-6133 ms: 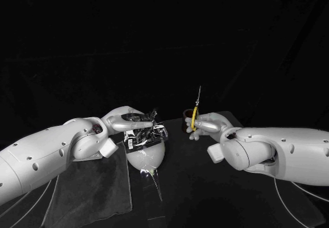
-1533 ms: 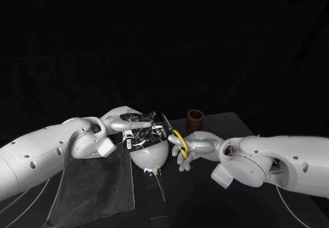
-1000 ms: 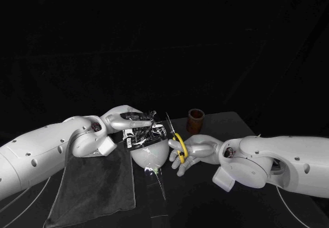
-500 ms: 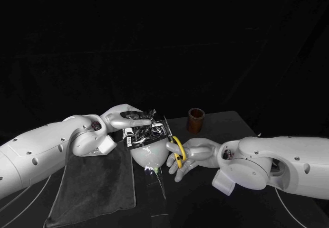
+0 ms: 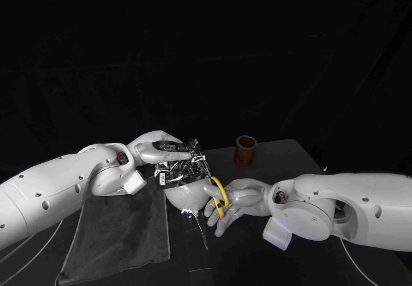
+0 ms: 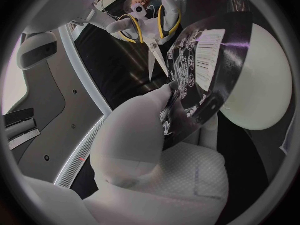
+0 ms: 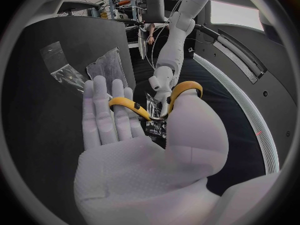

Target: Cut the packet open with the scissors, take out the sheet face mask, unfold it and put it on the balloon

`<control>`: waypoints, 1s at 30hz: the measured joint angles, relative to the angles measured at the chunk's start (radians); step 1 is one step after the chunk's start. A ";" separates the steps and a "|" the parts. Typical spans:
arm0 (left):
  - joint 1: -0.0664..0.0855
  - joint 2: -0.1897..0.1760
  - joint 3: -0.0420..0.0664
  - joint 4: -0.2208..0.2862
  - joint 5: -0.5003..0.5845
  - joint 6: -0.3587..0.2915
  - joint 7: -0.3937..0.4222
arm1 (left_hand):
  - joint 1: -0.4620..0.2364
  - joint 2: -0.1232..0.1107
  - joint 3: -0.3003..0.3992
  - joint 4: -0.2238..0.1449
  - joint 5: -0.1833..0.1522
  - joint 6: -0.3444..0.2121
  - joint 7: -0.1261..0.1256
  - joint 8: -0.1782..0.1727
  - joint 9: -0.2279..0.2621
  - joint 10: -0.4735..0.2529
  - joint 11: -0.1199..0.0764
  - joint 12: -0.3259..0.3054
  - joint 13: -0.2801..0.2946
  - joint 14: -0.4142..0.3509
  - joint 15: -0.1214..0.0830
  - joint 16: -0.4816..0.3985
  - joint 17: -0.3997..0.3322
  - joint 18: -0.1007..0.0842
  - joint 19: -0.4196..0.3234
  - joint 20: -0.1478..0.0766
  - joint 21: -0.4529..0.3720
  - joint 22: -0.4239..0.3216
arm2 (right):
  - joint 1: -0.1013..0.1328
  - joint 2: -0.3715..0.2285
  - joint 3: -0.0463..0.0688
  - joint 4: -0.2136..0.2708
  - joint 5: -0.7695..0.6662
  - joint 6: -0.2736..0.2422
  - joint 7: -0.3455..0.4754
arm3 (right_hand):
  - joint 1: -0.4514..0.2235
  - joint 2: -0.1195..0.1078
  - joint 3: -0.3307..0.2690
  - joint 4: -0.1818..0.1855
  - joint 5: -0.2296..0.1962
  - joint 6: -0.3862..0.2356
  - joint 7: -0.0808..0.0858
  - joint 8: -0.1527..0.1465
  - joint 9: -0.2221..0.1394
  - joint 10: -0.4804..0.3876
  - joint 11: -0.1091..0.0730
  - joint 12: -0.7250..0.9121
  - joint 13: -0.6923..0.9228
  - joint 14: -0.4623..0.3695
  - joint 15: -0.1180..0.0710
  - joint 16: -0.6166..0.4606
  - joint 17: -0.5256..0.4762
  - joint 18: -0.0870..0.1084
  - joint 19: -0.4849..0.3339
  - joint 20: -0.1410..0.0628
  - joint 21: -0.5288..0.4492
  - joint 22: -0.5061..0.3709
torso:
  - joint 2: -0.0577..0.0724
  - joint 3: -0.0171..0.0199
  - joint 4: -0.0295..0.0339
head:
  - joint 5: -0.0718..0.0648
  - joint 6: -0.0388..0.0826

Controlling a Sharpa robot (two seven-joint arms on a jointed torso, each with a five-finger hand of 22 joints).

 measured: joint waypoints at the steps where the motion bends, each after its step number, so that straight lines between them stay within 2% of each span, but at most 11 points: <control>1: 0.000 0.000 0.000 0.000 -0.007 -0.001 0.003 | 0.000 0.000 0.000 0.000 0.000 0.000 0.000 0.000 0.000 0.000 0.000 0.000 0.000 0.000 0.000 0.000 0.000 -0.002 -0.002 0.002 0.000 0.001 | 0.000 0.000 0.000 -0.002 0.001 0.002 -0.001 | 0.000 0.000 0.000 0.000 0.001 0.000 0.000 0.000 0.000 0.000 0.000 0.000 0.000 0.000 0.000 0.000 0.000 0.000 0.000 0.000 0.000 0.000 | 0.000 0.0001 0.0000 | 0.000 0.000; 2: 0.000 0.000 0.000 0.001 -0.012 -0.001 0.006 | 0.000 0.000 0.000 0.000 0.000 0.000 0.000 0.000 0.000 0.000 0.000 0.000 0.000 0.000 0.000 0.000 0.000 -0.006 -0.003 0.004 0.000 0.001 | 0.000 0.001 0.000 -0.003 0.002 0.003 -0.002 | 0.000 0.000 0.000 0.000 0.001 0.000 0.000 0.000 0.000 0.000 0.000 0.000 0.000 0.000 0.000 0.000 0.000 0.000 0.000 0.000 0.000 0.000 | 0.000 0.0000 0.0000 | 0.001 0.000; 16: 0.000 -0.010 0.000 0.011 -0.043 -0.005 0.027 | 0.000 0.000 -0.003 -0.003 0.000 -0.002 -0.001 -0.001 0.000 -0.002 0.002 0.000 0.000 0.000 0.000 0.000 0.000 -0.006 -0.007 0.000 0.000 0.001 | -0.001 -0.006 -0.001 -0.021 0.004 0.019 -0.003 | -0.006 0.003 0.000 0.000 0.001 -0.001 0.001 0.000 -0.002 0.000 0.000 -0.002 -0.007 0.000 0.001 -0.002 -0.004 -0.001 0.000 0.000 -0.004 -0.003 | 0.000 0.0007 -0.0006 | 0.000 -0.002; 30: 0.000 -0.019 0.000 0.018 -0.050 -0.003 0.034 | 0.000 0.000 -0.003 -0.003 -0.003 -0.003 0.000 0.000 0.000 -0.002 0.002 0.000 0.000 -0.002 -0.002 0.000 0.000 -0.006 -0.007 0.000 0.000 0.002 | -0.001 -0.026 -0.001 -0.013 0.002 0.023 0.000 | -0.009 0.007 0.000 0.000 0.001 -0.001 0.001 -0.004 -0.003 0.000 0.000 -0.004 -0.017 0.000 0.004 -0.004 -0.009 -0.002 0.004 0.004 -0.008 -0.008 | 0.000 0.0009 -0.0012 | -0.003 0.001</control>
